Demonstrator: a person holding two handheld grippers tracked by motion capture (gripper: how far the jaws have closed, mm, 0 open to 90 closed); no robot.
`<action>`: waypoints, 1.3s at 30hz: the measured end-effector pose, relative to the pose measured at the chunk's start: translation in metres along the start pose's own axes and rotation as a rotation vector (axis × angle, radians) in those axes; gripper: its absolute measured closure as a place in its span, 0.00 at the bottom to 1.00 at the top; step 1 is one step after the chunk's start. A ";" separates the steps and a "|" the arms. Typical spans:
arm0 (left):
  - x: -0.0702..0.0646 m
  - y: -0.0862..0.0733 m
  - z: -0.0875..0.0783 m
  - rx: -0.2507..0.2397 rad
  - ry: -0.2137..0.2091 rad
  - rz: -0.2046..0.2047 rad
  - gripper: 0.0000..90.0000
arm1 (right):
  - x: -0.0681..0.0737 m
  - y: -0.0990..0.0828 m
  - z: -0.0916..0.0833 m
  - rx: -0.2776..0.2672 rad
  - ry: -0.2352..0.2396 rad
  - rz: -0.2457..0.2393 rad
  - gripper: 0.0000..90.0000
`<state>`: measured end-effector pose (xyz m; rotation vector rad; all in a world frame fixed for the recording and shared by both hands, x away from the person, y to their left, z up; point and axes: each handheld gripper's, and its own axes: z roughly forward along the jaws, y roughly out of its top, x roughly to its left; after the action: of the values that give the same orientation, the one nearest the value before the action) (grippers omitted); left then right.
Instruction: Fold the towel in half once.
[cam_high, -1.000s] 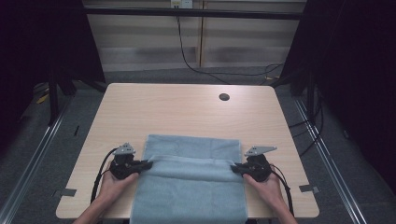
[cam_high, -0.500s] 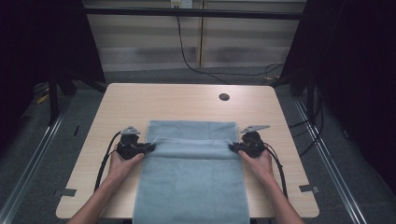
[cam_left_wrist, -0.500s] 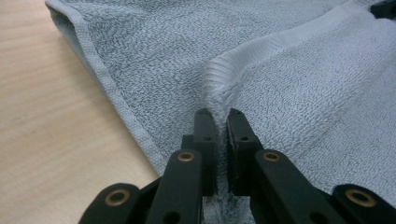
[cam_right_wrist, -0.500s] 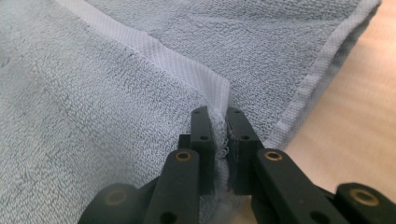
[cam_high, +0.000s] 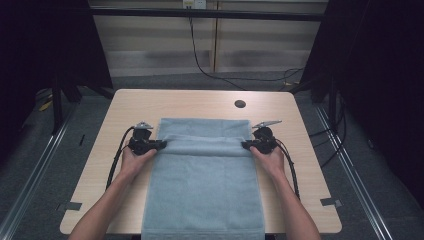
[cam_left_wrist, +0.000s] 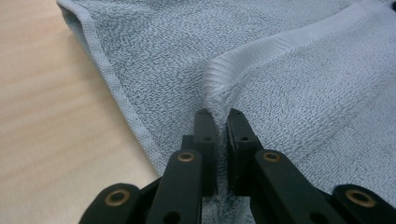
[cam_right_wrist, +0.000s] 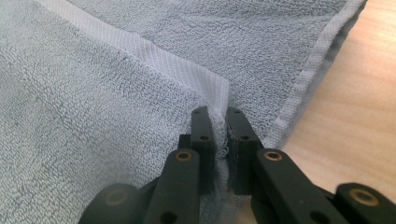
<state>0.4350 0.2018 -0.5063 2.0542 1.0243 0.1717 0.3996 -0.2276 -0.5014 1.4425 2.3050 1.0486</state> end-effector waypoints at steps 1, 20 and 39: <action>0.002 0.003 0.002 0.003 0.008 0.007 0.94 | -0.001 0.001 0.001 0.001 0.000 0.007 0.93; 0.015 0.010 0.014 -0.057 0.032 -0.075 0.94 | -0.016 0.030 0.027 -0.023 -0.074 0.050 0.94; 0.003 0.046 -0.042 -0.242 -0.060 -0.081 0.95 | -0.011 0.056 -0.041 -0.250 0.058 0.046 0.94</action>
<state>0.4461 0.2142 -0.4465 1.7867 0.9975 0.1818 0.4223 -0.2406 -0.4363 1.3875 2.0963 1.3533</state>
